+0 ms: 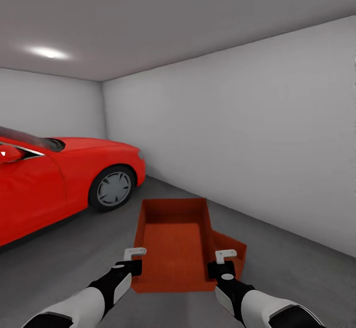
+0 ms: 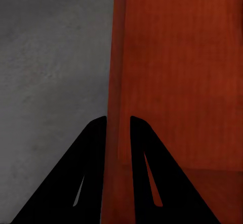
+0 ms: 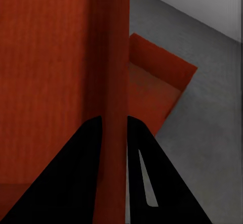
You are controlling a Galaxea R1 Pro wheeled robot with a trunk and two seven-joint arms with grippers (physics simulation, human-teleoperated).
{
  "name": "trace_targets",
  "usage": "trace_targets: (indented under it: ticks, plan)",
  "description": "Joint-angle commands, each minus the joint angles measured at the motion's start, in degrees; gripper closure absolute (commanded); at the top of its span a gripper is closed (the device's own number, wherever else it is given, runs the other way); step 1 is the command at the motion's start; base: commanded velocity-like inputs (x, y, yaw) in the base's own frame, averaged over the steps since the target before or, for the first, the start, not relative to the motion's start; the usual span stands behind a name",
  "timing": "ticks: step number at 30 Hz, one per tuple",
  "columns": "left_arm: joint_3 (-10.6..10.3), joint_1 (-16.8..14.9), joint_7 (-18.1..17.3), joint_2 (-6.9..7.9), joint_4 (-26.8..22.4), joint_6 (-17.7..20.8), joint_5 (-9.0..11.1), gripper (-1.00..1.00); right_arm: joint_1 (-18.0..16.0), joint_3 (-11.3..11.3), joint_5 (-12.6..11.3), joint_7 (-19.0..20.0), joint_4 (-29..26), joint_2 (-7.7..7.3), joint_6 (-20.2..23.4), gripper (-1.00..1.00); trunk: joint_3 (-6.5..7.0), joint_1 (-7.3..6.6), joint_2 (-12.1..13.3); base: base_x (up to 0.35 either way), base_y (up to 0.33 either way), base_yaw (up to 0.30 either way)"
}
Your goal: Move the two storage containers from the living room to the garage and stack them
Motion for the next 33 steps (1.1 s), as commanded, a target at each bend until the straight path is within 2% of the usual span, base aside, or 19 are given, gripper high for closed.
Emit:
trace_targets:
  ticks: [1,33]
  plan:
    - [3.0,-0.1,0.6,5.15,-0.4,-0.2,-0.3,1.0,0.0,-2.4,-0.2,0.2,0.1,0.04,0.0,1.0,-0.08,0.04,-0.1,0.32,0.173,-0.247]
    - [3.0,-0.1,0.6,5.15,-0.4,-0.2,-0.3,1.0,0.0,-2.5,-0.2,0.2,0.1,0.04,0.0,1.0,-0.08,0.04,-0.1,0.32,0.173,-0.247]
